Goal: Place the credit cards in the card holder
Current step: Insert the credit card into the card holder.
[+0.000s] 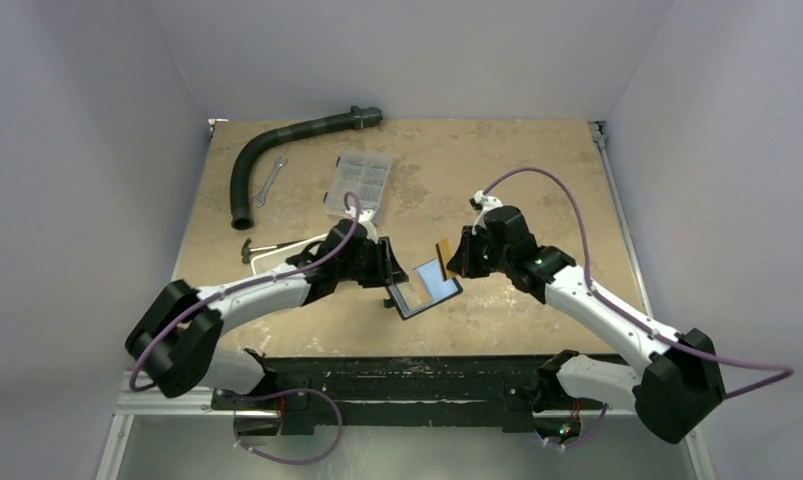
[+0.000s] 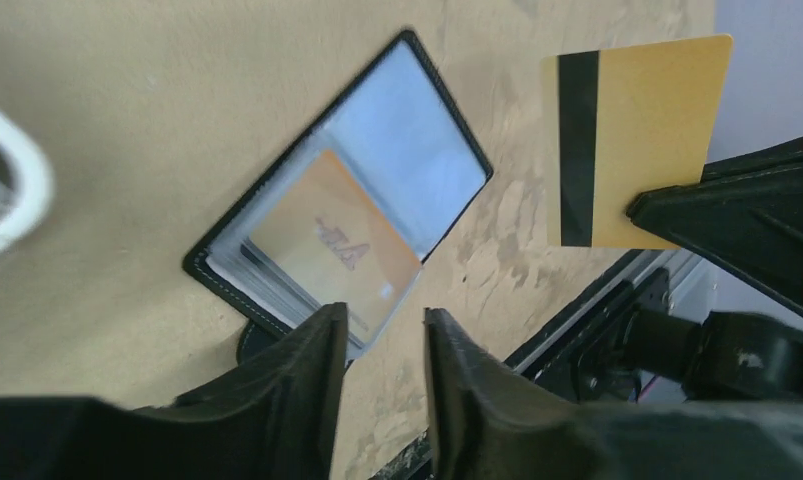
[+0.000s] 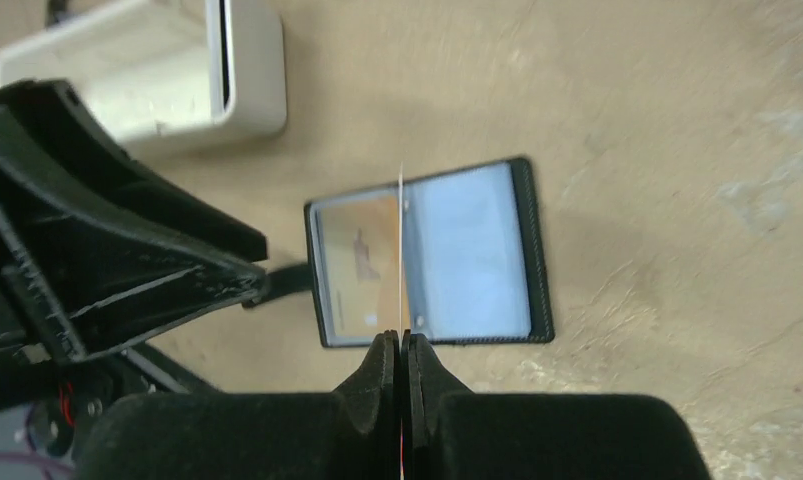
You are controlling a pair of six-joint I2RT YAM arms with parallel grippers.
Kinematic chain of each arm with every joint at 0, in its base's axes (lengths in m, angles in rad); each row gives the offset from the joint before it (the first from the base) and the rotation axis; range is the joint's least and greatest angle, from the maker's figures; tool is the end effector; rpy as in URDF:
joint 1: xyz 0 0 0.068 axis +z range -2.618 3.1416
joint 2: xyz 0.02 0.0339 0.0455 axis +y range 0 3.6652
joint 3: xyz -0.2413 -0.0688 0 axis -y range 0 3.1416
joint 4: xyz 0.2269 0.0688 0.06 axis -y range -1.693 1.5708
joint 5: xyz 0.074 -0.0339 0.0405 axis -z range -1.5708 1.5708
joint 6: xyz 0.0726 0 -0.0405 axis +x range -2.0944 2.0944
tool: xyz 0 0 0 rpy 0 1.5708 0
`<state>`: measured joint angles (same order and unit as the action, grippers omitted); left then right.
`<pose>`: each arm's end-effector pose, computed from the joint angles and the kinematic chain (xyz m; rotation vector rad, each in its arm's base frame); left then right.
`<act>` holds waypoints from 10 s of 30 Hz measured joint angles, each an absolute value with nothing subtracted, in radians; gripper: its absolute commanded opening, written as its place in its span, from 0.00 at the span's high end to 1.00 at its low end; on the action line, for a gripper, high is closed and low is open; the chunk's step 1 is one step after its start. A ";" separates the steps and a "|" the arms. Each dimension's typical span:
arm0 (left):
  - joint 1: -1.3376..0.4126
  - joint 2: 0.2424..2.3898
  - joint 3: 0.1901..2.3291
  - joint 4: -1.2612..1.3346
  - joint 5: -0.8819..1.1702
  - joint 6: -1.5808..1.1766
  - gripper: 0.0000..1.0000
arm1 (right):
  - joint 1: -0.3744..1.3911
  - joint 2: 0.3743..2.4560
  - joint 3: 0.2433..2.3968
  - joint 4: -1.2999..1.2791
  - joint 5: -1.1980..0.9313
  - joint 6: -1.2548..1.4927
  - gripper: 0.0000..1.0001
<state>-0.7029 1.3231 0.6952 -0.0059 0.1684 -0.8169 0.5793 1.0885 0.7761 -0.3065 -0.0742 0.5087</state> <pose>0.2187 -0.2013 0.1765 -0.0342 2.3925 -0.9796 0.2160 0.1478 0.2297 -0.1237 2.2709 0.6789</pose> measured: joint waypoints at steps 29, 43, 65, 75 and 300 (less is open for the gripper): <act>-0.753 1.595 0.684 0.128 0.274 -0.781 0.99 | 0.402 1.443 0.497 0.362 -0.570 0.593 1.00; -0.755 1.573 0.662 0.134 0.248 -0.780 1.00 | 0.383 1.533 0.482 0.450 -0.632 0.593 1.00; -0.754 1.554 0.658 0.080 0.223 -0.755 1.00 | 0.349 1.477 0.448 0.441 -0.682 0.575 1.00; -0.754 1.554 0.658 0.080 0.223 -0.754 1.00 | 0.348 1.456 0.475 0.419 -0.702 0.556 1.00; -0.688 1.343 0.780 -0.286 0.176 -0.609 0.42 | 0.496 1.265 0.582 0.028 -0.424 0.515 0.52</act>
